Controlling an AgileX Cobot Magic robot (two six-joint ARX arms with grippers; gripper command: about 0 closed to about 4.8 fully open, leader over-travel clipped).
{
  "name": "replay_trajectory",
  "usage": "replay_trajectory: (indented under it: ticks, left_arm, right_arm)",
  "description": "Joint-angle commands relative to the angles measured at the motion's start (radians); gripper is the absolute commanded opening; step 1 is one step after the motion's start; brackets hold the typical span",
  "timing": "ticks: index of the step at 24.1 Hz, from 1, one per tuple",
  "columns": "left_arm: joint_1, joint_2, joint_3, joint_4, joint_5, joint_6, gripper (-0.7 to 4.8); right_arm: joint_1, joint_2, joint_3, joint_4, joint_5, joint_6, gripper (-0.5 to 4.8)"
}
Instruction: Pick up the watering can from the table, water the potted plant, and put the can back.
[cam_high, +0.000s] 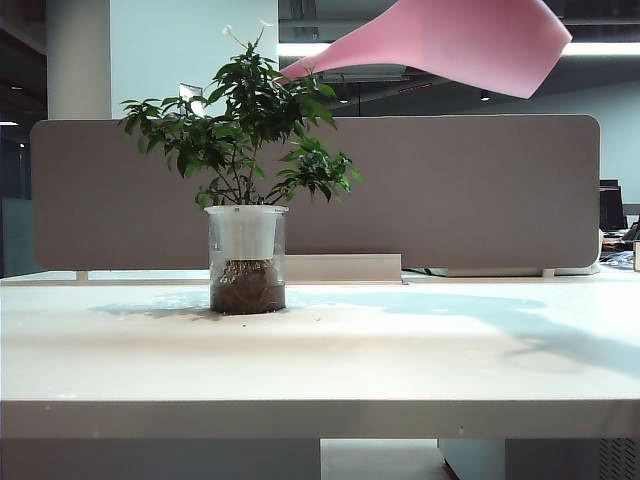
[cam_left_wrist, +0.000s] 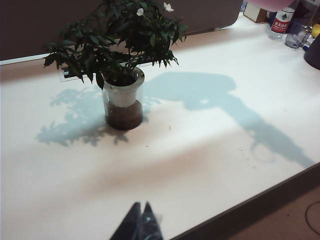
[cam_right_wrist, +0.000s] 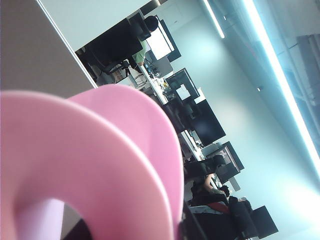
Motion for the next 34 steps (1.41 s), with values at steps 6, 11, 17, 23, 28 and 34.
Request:
replay_trajectory:
  ticks: [6,11,17,23,28,34]
  left_arm:
    - [0.000,-0.001,0.003,0.007,0.004,0.000,-0.05]
    - [0.000,-0.001,0.003,0.007,0.003,0.000,-0.05]
    - [0.000,-0.001,0.003,0.007,0.003,0.000,-0.05]
    - [0.000,-0.001,0.003,0.007,0.003,0.000,-0.05]
    - [0.000,-0.001,0.003,0.007,0.003,0.000,-0.05]
    - [0.000,-0.001,0.003,0.007,0.004,0.001,-0.05]
  right_arm:
    - [0.017,-0.056,0.016,0.031,-0.018,-0.075,-0.06]
    - [0.059,-0.057,0.016,0.023,-0.003,-0.152,-0.06]
    - [0.074,-0.057,0.016,0.023,0.002,-0.198,-0.06]
    - [0.074,-0.057,0.016,0.028,0.035,-0.131,-0.06]
    - [0.073,-0.057,0.015,-0.029,0.178,-0.032,-0.06]
    - [-0.011,-0.076,0.008,-0.214,0.186,0.466,-0.06]
